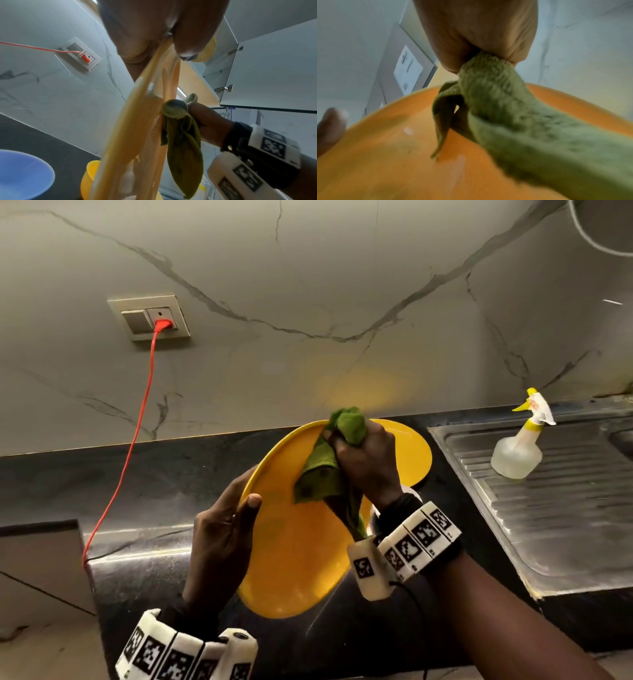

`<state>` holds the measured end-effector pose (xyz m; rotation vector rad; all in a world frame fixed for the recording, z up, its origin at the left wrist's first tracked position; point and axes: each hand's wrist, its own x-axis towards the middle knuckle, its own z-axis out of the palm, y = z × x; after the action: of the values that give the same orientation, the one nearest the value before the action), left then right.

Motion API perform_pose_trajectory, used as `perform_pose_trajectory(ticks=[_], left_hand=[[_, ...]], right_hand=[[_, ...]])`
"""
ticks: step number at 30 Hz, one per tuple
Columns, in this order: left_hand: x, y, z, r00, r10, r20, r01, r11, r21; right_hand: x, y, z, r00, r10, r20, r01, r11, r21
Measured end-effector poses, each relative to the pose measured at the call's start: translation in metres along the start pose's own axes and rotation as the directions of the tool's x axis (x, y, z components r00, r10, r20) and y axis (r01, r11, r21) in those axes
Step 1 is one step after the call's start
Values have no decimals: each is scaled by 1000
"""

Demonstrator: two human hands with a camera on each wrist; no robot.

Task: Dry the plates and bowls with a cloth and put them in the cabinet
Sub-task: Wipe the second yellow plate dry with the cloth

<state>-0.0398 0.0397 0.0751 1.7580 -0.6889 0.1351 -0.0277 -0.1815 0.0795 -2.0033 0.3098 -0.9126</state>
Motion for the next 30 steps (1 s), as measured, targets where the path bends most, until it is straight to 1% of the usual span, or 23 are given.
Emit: perform_pose_trajectory(ticks=[1,2,4,5,7,9,10,11,12,14,16,17,18,20,21,22,24,26,28,30], left_hand=[[0,2,0,1000,2,4,-2,1000,15],[1,3,-1,1000,-6,10,5,999,33],[5,3,-1,999,-38,38,35,997,70],[7,2,-1,997,-53,59,49,996,75],[11,2,-1,992,-67,105,59,995,76],[14,1,1,990,-47,132,36,996,82],[14,0,1,991,-39,131,29,996,79],[14,-1,1,992,-35,121,27,997,71],[13,-3,1,994,-34,105,28,998,62],[13,-5,-1,997,-30,70,26,998,59],[12,-6,-3,998,-34,49,30,997,67],[12,-6,-4,999,-38,39,35,997,71],[11,-7,-5,999,-36,28,34,997,72],[8,-9,-6,1000,-22,14,20,997,79],[6,-9,-5,1000,-10,21,8,996,88],[5,-9,-5,1000,-4,29,1,996,91],[6,-9,-4,999,-18,38,16,998,68],[9,-10,-3,996,-43,73,39,998,50],[13,-10,0,994,-44,104,36,996,78],[17,-9,3,994,-19,112,7,995,102]], right_hand=[[0,4,0,1000,2,-15,-2,1000,-8],[-1,5,0,999,-36,-29,36,999,2],[-6,-4,0,985,-168,-34,169,985,41],[-9,-10,2,970,-241,-14,242,968,68],[-19,-23,6,924,-378,58,368,920,132],[-32,-32,13,860,-480,175,455,875,165],[-38,-34,17,837,-494,237,467,869,163],[-41,-35,21,824,-490,283,466,872,150],[-43,-35,24,823,-480,304,459,877,141],[-41,-33,25,827,-487,280,466,873,144],[-36,-32,22,832,-505,230,482,863,151],[-31,-30,19,851,-486,197,462,873,158],[-26,-27,16,886,-435,158,412,897,159],[-13,-18,10,954,-285,88,275,955,112],[-9,-14,8,970,-236,57,232,970,73],[-8,-11,6,975,-220,45,218,975,46],[-9,-11,4,967,-252,38,251,967,31],[-14,-18,3,946,-318,55,315,947,56],[-21,-27,6,909,-395,133,378,916,136],[-31,-36,10,861,-452,234,413,889,197]])
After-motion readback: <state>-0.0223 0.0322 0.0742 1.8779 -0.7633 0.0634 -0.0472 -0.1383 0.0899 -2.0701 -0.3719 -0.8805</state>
